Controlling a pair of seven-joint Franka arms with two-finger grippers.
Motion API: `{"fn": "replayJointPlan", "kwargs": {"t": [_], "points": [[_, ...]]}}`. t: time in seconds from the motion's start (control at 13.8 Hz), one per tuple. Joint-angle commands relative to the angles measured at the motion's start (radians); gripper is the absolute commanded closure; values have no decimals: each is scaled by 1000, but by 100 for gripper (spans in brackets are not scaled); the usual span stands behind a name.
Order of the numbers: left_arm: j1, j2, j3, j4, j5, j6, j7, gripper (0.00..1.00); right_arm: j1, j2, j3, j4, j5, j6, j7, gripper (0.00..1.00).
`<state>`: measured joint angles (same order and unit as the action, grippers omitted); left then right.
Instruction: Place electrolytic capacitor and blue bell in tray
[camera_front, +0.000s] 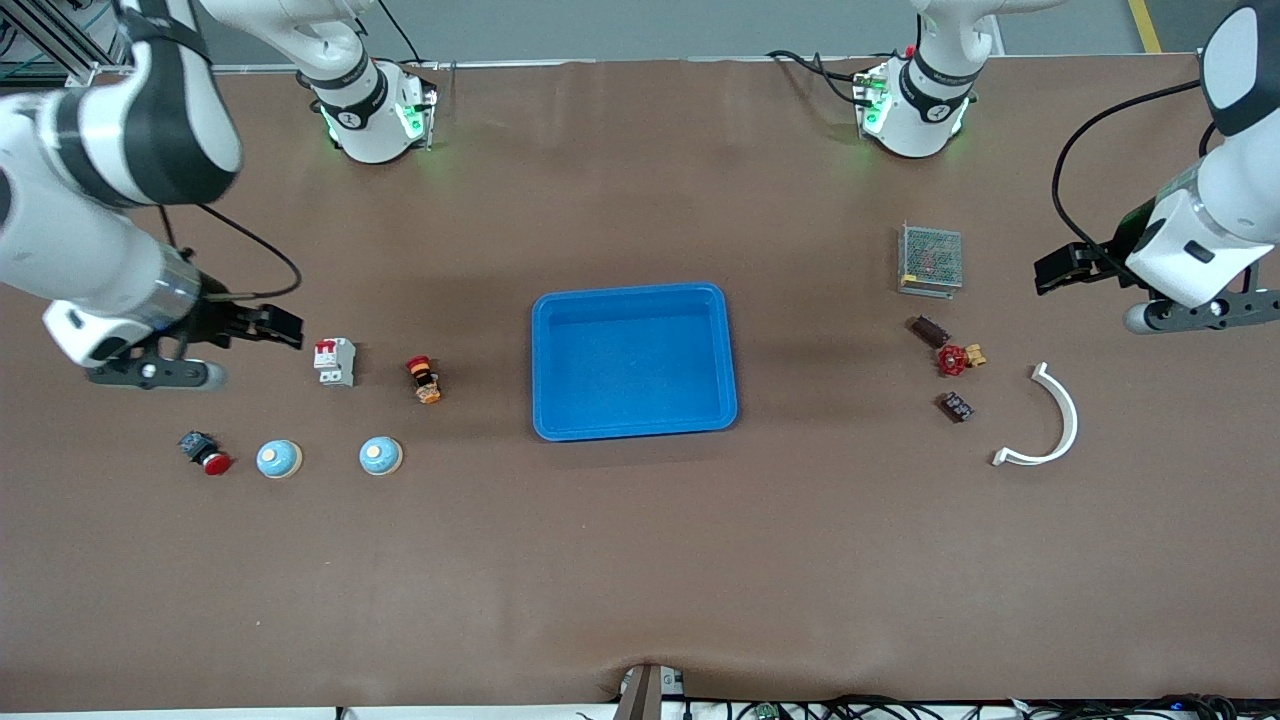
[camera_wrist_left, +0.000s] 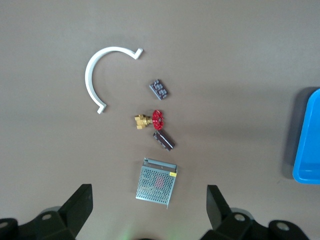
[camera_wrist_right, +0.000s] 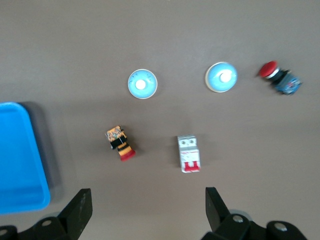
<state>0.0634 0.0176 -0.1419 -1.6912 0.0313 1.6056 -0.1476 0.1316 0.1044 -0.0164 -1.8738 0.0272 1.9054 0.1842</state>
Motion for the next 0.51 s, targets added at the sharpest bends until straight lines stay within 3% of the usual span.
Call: {"fn": "replayJointPlan", "kwargs": {"t": [0.0, 0.43], "points": [[1, -19, -11, 37, 32, -6, 11, 0, 63, -17, -4, -145, 5, 142, 131, 0], [3, -21, -18, 47, 30, -12, 13, 0, 60, 81, -4, -192, 7, 314, 138, 0]]}}
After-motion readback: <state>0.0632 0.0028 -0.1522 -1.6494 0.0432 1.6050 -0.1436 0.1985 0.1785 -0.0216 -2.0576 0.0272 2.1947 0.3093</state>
